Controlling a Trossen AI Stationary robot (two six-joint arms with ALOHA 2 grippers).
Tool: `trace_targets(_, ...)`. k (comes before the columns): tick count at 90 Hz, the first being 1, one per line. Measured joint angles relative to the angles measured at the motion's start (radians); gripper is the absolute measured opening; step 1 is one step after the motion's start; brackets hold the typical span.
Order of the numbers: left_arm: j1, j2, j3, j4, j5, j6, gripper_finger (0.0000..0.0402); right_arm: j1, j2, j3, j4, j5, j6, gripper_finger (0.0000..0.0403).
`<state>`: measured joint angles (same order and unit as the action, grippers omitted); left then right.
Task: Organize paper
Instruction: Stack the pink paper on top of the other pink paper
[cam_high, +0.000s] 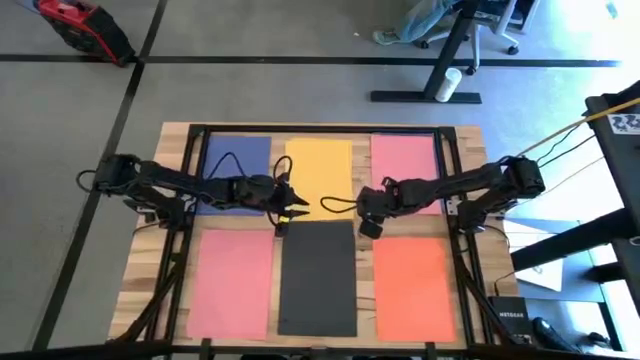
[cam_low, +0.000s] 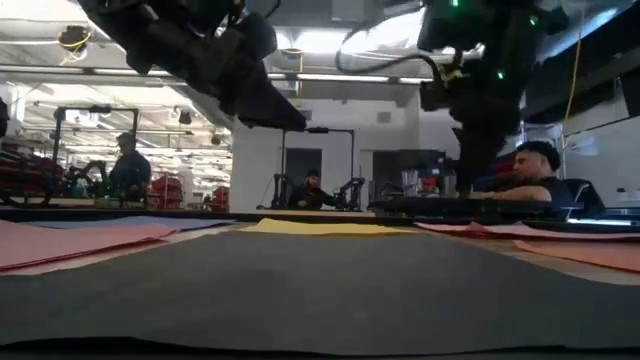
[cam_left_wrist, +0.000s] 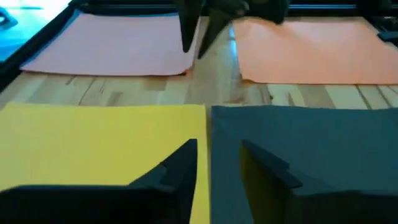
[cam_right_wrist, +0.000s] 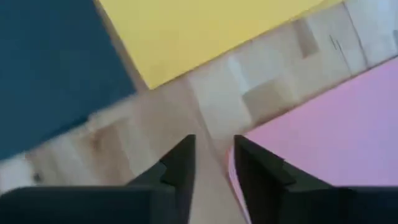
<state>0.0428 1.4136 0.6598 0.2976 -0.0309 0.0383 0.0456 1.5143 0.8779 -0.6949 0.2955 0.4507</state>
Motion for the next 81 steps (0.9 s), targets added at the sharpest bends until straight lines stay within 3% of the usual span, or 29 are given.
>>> trace_targets(13,-0.001,0.000,0.000,-0.004,-0.002,0.001,0.0114,0.000,0.005,-0.058,0.044,0.006,0.016,0.0149)
trace_targets(28,-0.001,0.000,-0.002,-0.004,-0.003,0.002,0.0114,-0.007,0.013,-0.111,0.110,0.000,0.016,0.0143)
trace_targets(42,-0.001,0.000,-0.002,-0.003,-0.003,0.002,0.0114,-0.048,0.013,-0.154,0.111,0.026,0.017,0.0104)
trace_targets(60,-0.001,0.000,-0.002,-0.004,-0.005,0.008,0.0114,-0.086,0.013,-0.165,0.147,0.014,-0.008,0.0012)
trace_targets(81,-0.001,0.000,-0.002,-0.004,-0.005,0.025,0.0113,-0.041,0.000,-0.088,0.134,-0.062,-0.035,0.0001)
